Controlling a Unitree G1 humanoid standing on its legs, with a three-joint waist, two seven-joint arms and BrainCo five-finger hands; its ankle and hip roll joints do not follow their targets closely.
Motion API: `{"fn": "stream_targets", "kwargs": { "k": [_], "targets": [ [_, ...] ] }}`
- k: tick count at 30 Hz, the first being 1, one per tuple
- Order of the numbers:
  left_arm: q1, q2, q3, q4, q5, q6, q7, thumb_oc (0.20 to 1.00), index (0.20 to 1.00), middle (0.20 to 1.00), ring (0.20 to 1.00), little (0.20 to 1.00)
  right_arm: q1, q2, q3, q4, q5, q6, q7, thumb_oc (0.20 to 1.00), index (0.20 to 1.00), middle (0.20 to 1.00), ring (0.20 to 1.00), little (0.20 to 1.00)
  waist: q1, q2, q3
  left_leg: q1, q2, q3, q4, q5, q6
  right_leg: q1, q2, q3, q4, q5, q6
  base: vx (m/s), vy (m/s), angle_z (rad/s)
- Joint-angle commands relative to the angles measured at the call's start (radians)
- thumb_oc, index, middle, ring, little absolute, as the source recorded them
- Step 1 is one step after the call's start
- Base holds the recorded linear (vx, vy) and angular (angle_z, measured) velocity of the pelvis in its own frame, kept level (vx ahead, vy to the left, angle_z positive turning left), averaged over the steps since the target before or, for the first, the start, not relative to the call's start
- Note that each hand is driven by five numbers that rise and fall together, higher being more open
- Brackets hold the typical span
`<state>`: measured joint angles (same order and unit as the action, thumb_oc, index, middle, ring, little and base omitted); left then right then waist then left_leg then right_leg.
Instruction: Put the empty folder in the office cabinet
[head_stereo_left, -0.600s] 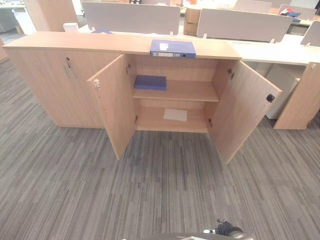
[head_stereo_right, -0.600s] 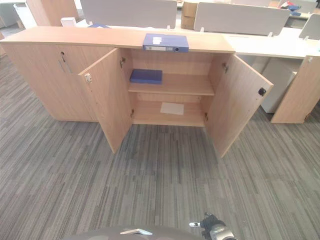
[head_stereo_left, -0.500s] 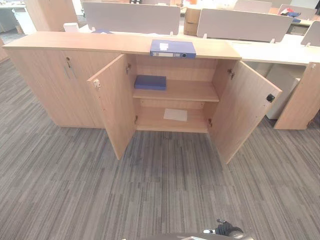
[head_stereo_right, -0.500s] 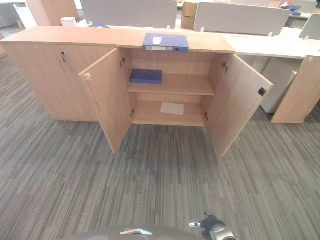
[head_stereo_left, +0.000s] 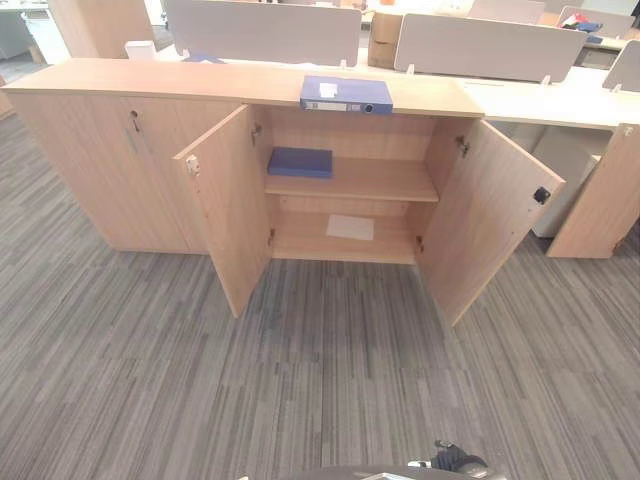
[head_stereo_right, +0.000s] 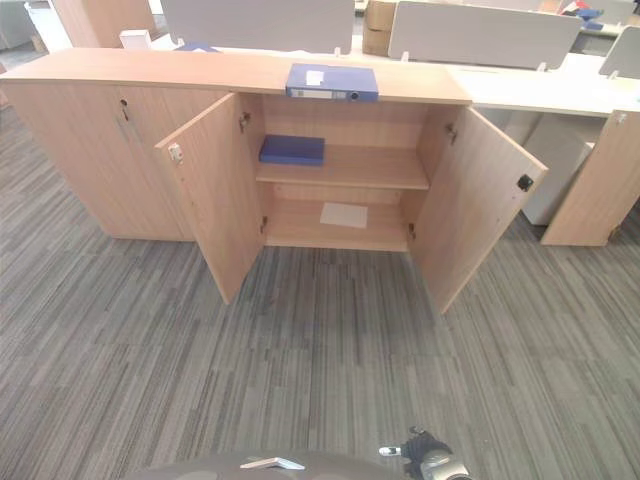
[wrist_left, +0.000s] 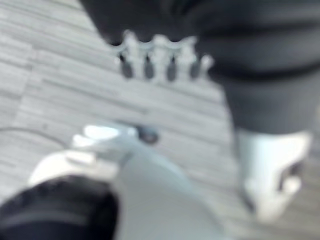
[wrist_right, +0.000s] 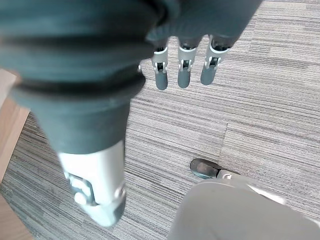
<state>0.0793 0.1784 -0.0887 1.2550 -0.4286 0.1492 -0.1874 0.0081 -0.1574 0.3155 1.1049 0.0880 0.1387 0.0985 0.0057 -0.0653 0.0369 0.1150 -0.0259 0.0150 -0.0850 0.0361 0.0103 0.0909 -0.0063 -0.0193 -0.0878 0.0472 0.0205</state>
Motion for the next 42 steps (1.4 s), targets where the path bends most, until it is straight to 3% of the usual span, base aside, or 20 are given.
{"fn": "stream_targets", "kwargs": {
  "k": [1,20,33,36,37,38,39,41,42],
  "targets": [
    [-0.055,-0.018,-0.010,0.040,-0.023,-0.004,-0.002,1.000,1.000,1.000,1.000,1.000,-0.062,-0.042,-0.001,0.014,-0.016,-0.001,-0.005,1.000,1.000,1.000,1.000,1.000,-0.001,0.025,0.042,0.006,-0.063,0.068,-0.002,-0.046,0.053,0.032,0.039,-0.072,0.001,0.018,0.035,0.00,0.000,0.00],
    [-0.048,-0.017,-0.012,0.038,-0.026,0.004,-0.007,1.000,1.000,1.000,1.000,1.000,-0.061,-0.040,-0.007,0.023,-0.007,-0.010,-0.016,1.000,1.000,1.000,1.000,1.000,-0.001,0.026,0.049,0.006,-0.063,0.067,-0.002,-0.046,0.053,0.031,0.040,-0.072,0.003,0.017,0.034,0.00,0.000,0.00],
    [-0.051,-0.012,-0.014,0.025,-0.022,0.007,-0.003,1.000,1.000,1.000,1.000,1.000,-0.056,-0.048,-0.007,-0.033,0.046,-0.067,-0.042,1.000,1.000,1.000,1.000,1.000,-0.012,0.026,0.068,0.016,-0.058,0.083,-0.001,-0.042,0.054,0.022,0.048,-0.064,0.015,0.010,0.025,0.00,-0.036,0.00],
    [-0.059,-0.013,-0.010,0.020,-0.061,0.004,0.008,1.000,1.000,1.000,1.000,1.000,-0.058,-0.067,-0.007,-0.071,0.057,-0.063,-0.030,1.000,1.000,1.000,1.000,1.000,-0.014,0.011,0.099,-0.040,-0.068,0.113,0.177,-0.103,0.054,0.007,0.027,-0.081,0.038,-0.006,0.003,-0.10,-0.084,-0.04],
    [-0.070,-0.013,-0.006,0.022,-0.070,0.004,0.003,1.000,1.000,1.000,1.000,1.000,-0.056,-0.078,-0.003,-0.081,0.063,-0.072,-0.029,1.000,1.000,1.000,1.000,1.000,-0.007,-0.004,0.130,-0.132,-0.060,0.122,0.371,-0.086,0.031,0.004,0.010,-0.092,0.048,-0.004,-0.012,-0.12,-0.104,-0.05],
    [-0.072,-0.012,-0.006,0.022,-0.072,0.008,0.003,1.000,1.000,1.000,1.000,1.000,-0.055,-0.080,-0.001,-0.083,0.066,-0.074,-0.027,1.000,1.000,1.000,1.000,1.000,-0.006,-0.003,0.134,-0.152,-0.056,0.121,0.395,-0.079,0.025,0.002,0.011,-0.095,0.050,-0.004,-0.016,-0.15,-0.151,-0.08],
    [-0.078,-0.013,0.000,0.025,-0.064,0.019,0.000,1.000,1.000,1.000,1.000,1.000,-0.054,-0.088,0.001,-0.083,0.084,-0.084,-0.032,1.000,1.000,1.000,1.000,1.000,0.005,-0.008,0.169,-0.258,-0.023,0.144,0.522,0.003,-0.011,0.012,0.009,-0.094,0.058,-0.005,-0.030,-0.06,-0.091,-0.09],
    [-0.072,-0.017,0.008,0.037,-0.042,0.030,-0.003,1.000,1.000,1.000,1.000,1.000,-0.052,-0.091,-0.011,-0.070,0.111,-0.093,-0.038,1.000,1.000,1.000,1.000,1.000,0.009,0.009,0.188,-0.292,0.025,0.172,0.455,0.046,-0.030,0.026,0.020,-0.094,0.073,-0.020,-0.028,0.05,-0.010,0.23],
    [-0.056,-0.017,0.014,0.046,-0.023,0.027,-0.010,1.000,1.000,1.000,1.000,1.000,-0.052,-0.093,-0.020,-0.071,0.110,-0.088,-0.034,1.000,1.000,1.000,1.000,1.000,0.015,0.024,0.198,-0.282,0.049,0.176,0.329,0.090,-0.041,0.048,0.031,-0.087,0.079,-0.032,-0.023,0.12,0.052,0.29]
  ]
}}
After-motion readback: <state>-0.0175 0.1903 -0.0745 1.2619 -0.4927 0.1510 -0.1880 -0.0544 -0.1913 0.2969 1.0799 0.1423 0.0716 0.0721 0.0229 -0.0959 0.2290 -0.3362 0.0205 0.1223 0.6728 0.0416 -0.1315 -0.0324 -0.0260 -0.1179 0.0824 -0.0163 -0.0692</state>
